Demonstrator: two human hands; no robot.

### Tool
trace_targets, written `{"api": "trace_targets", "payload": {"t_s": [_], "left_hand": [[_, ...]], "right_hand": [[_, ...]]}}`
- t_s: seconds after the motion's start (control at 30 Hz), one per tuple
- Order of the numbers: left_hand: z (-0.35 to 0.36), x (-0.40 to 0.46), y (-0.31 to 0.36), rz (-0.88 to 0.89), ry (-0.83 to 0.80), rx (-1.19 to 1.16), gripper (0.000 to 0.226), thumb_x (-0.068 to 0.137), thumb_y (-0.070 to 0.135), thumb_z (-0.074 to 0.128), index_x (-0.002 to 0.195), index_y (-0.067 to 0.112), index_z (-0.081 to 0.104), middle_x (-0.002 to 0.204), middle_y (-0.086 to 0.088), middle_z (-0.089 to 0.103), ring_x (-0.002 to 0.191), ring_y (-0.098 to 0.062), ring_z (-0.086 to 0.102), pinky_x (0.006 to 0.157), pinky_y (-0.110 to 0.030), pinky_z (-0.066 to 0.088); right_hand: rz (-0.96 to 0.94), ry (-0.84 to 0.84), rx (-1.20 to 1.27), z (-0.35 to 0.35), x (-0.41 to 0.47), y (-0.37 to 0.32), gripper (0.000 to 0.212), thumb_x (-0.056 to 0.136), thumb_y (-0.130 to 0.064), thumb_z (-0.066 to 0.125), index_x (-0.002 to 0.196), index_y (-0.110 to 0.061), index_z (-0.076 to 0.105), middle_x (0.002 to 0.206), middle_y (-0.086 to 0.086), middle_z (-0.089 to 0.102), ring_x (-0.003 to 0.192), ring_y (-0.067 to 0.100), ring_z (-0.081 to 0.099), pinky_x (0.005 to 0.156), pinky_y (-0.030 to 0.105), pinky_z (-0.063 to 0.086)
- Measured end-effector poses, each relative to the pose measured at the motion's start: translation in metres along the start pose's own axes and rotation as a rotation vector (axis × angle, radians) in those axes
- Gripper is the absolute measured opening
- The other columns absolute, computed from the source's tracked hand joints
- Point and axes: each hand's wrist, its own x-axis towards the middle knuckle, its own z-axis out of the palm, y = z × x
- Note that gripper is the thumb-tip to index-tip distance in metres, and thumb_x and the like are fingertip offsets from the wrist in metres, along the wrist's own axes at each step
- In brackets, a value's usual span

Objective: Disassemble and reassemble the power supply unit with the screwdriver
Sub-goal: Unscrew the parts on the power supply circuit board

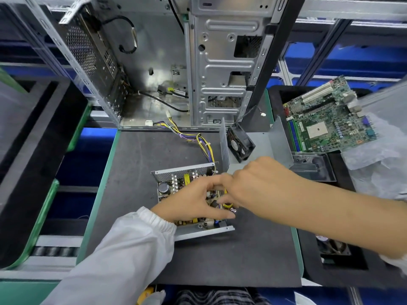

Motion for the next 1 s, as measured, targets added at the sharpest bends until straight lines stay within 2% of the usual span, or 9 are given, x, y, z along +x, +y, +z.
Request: {"api": "trace_targets", "payload": {"t_s": [0.17,0.23,0.33,0.43,0.5,0.7,0.8,0.9,1.0], "left_hand": [[0.003,0.002,-0.004,-0.035,0.084,0.086,0.015,0.075,0.007,0.084,0.082,0.008,0.071,0.078,0.001,0.064,0.077,-0.005,0.056,0.073,-0.027,0.046],[-0.001,0.002,0.0,-0.046,0.05,0.065,0.021,0.078,0.004,0.079,0.081,0.023,0.072,0.081,0.009,0.069,0.082,0.004,0.059,0.077,-0.024,0.047],[-0.005,0.001,0.005,-0.042,0.0,0.033,0.045,0.081,-0.006,0.071,0.076,0.038,0.061,0.074,0.021,0.065,0.072,0.016,0.054,0.075,-0.014,0.044],[0.003,0.003,0.004,-0.048,0.023,0.008,0.035,0.077,-0.002,0.078,0.083,0.028,0.059,0.078,0.011,0.065,0.074,0.002,0.057,0.074,-0.015,0.045],[0.008,0.005,0.003,-0.048,0.059,0.015,0.039,0.075,-0.003,0.08,0.079,0.029,0.058,0.075,0.006,0.062,0.071,0.001,0.054,0.067,-0.014,0.043],[0.0,0.001,0.011,-0.042,-0.032,-0.018,0.047,0.083,-0.004,0.07,0.091,0.041,0.061,0.091,0.029,0.064,0.087,0.016,0.055,0.08,-0.005,0.04],[0.004,0.003,0.01,-0.069,-0.002,-0.007,0.05,0.078,-0.002,0.076,0.082,0.044,0.058,0.076,0.027,0.059,0.074,0.013,0.052,0.07,-0.005,0.038],[0.009,0.002,0.004,-0.091,0.05,-0.046,0.039,0.077,-0.005,0.076,0.084,0.03,0.06,0.076,0.024,0.065,0.073,0.013,0.056,0.07,-0.007,0.042],[0.0,-0.001,0.005,-0.114,0.04,-0.035,0.032,0.081,0.0,0.075,0.088,0.029,0.066,0.085,0.017,0.069,0.083,0.01,0.059,0.079,-0.01,0.044]], "right_hand": [[0.088,-0.092,0.031,-0.009,0.004,-0.002,0.046,0.092,-0.059,0.037,0.09,-0.016,0.054,0.082,0.002,0.053,0.085,0.026,0.061,0.046,0.025,0.014],[-0.001,-0.076,0.127,-0.015,-0.001,0.0,0.021,0.092,-0.027,0.052,0.11,-0.019,0.045,0.087,0.0,0.035,0.082,0.023,0.051,0.046,0.028,0.015],[-0.038,-0.121,0.113,-0.016,-0.002,0.0,0.035,0.087,-0.004,0.042,0.12,-0.014,0.039,0.097,0.003,0.035,0.087,0.023,0.046,0.048,0.028,0.016],[0.032,-0.114,-0.08,-0.014,0.0,-0.007,0.016,0.092,-0.029,0.056,0.095,-0.015,0.062,0.079,0.0,0.061,0.069,0.021,0.064,0.044,0.026,0.013],[0.141,-0.101,-0.139,-0.02,0.0,-0.009,0.038,0.082,-0.058,0.061,0.069,-0.022,0.065,0.053,-0.004,0.055,0.049,0.015,0.062,0.043,0.021,0.007],[0.014,-0.108,0.101,-0.014,-0.003,-0.002,0.036,0.087,-0.005,0.047,0.12,-0.015,0.038,0.093,0.0,0.024,0.086,0.025,0.051,0.045,0.028,0.014],[0.073,-0.134,0.014,-0.009,-0.002,-0.009,0.016,0.098,-0.025,0.045,0.109,-0.018,0.055,0.087,0.001,0.053,0.082,0.024,0.062,0.043,0.028,0.013],[0.168,-0.064,-0.149,-0.016,-0.001,-0.01,0.038,0.079,-0.064,0.06,0.064,-0.03,0.065,0.052,-0.006,0.057,0.047,0.013,0.06,0.044,0.021,0.005],[0.043,-0.112,0.108,-0.009,-0.006,-0.006,0.022,0.091,-0.029,0.057,0.109,-0.019,0.052,0.094,0.002,0.05,0.071,0.024,0.056,0.043,0.026,0.013]]}}
